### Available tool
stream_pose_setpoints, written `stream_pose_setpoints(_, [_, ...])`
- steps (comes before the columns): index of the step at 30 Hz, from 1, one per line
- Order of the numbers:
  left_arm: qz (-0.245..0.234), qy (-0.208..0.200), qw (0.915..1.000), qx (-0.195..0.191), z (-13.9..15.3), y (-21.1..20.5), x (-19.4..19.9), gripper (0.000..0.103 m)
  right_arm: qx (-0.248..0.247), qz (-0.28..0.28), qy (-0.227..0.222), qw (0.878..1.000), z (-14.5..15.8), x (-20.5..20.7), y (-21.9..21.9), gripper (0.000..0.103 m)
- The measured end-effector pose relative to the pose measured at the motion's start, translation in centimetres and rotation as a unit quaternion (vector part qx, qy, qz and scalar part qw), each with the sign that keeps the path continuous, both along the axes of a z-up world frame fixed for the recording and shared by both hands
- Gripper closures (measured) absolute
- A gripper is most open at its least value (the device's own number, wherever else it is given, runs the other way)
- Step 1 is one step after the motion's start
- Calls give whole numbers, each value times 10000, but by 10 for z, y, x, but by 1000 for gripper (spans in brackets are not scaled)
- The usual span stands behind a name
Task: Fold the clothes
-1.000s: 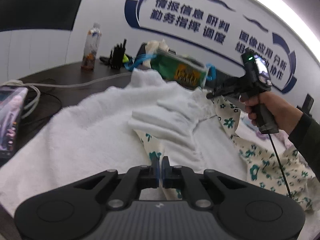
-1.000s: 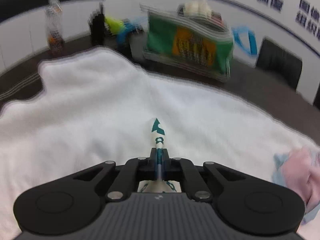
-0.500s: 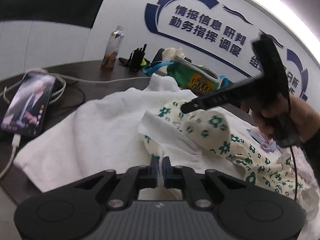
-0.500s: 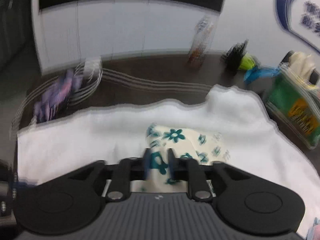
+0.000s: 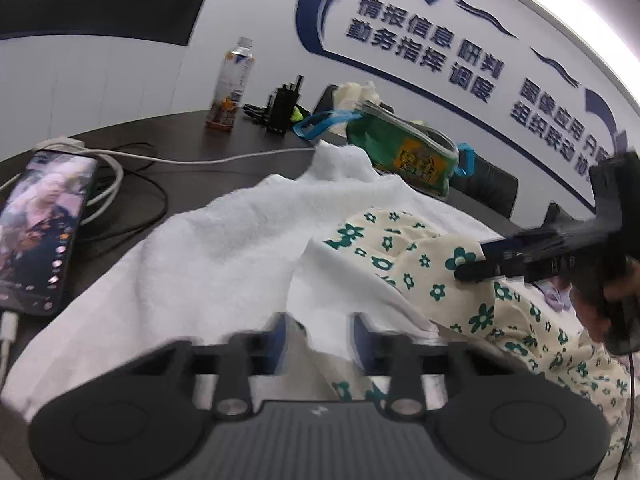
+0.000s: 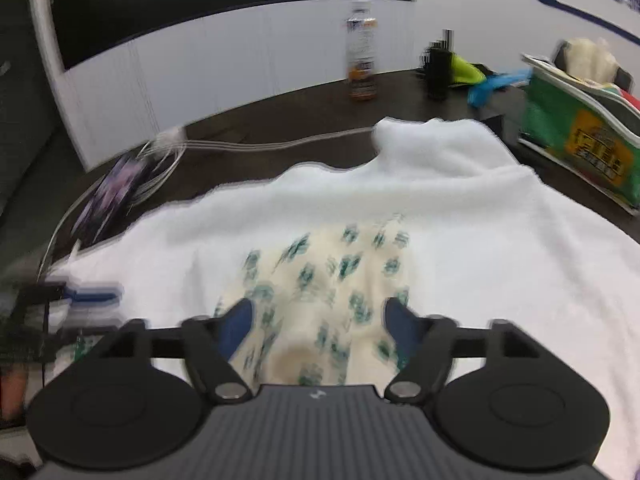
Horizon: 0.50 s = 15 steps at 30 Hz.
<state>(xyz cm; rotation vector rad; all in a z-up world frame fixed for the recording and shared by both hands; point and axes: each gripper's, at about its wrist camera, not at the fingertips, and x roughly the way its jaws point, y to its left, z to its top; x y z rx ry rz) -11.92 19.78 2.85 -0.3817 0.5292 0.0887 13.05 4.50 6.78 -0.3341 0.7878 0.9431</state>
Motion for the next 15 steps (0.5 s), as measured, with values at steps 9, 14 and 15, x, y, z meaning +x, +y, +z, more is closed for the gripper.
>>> stream_pose_setpoints(9, [590,-558,9962,303,18,-8,-46,103,-110,-1126,-1051,9880,7,-16,-42,94])
stream_pose_setpoints(14, [596,-145,9978,243,3,-16,-48,97,-755,-1995,-1256,9689,-6,7,-41,64])
stream_pose_setpoints(15, [609,-137,9979,197,2,-14,-48,95,-890,-2149,-1276,9642,-10,12,-40,57])
